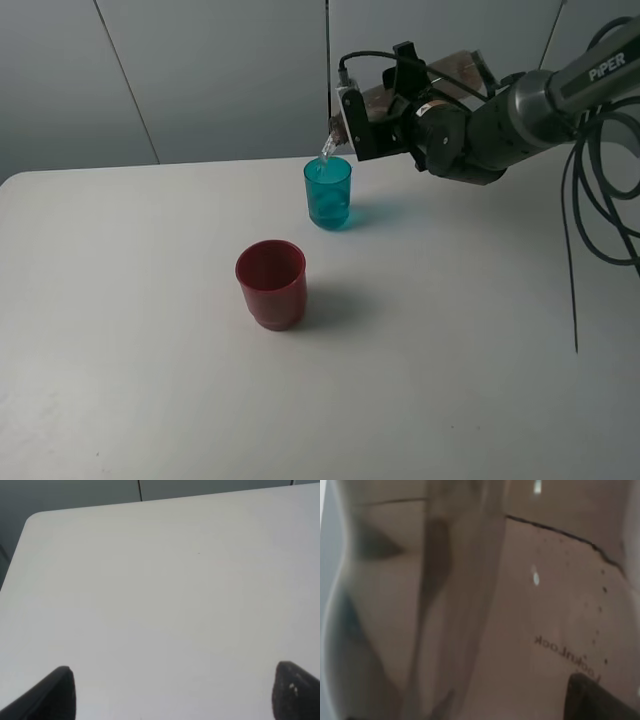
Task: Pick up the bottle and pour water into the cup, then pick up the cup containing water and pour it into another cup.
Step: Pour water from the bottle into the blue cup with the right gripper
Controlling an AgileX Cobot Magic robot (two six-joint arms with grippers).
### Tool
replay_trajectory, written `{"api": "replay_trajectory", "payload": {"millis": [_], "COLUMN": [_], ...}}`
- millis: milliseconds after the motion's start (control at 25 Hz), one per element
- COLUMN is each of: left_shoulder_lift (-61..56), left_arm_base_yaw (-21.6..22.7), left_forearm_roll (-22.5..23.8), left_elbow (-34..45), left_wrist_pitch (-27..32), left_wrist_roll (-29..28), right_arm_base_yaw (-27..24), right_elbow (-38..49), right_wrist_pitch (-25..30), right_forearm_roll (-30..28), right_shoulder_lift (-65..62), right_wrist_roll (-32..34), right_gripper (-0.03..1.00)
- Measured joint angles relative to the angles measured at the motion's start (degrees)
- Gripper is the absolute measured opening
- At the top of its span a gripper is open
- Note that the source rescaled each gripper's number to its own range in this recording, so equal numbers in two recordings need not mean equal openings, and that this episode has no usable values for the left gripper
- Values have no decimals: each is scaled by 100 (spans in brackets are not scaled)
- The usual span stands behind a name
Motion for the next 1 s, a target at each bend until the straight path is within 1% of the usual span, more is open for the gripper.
{"api": "replay_trajectory", "payload": {"millis": [240,600,880,1000], "left_shoulder_lift": [0,0,0,0], "left_arm_base_yaw": [0,0,0,0], "left_forearm_roll": [0,0,0,0], "left_elbow": [0,0,0,0], "left_wrist_pitch": [0,0,0,0], "left_wrist_roll": [0,0,0,0], "right_arm_base_yaw": [-48,-57,-57,-57], "right_elbow": [0,0,0,0], "right_wrist_pitch": [-22,-75,-259,-259], "right_forearm_roll": [-200,-728,-915,-968], "right_shoulder_lift": [0,0,0,0], "right_wrist_roll": [0,0,0,0], "right_gripper": [5,5,5,5]}}
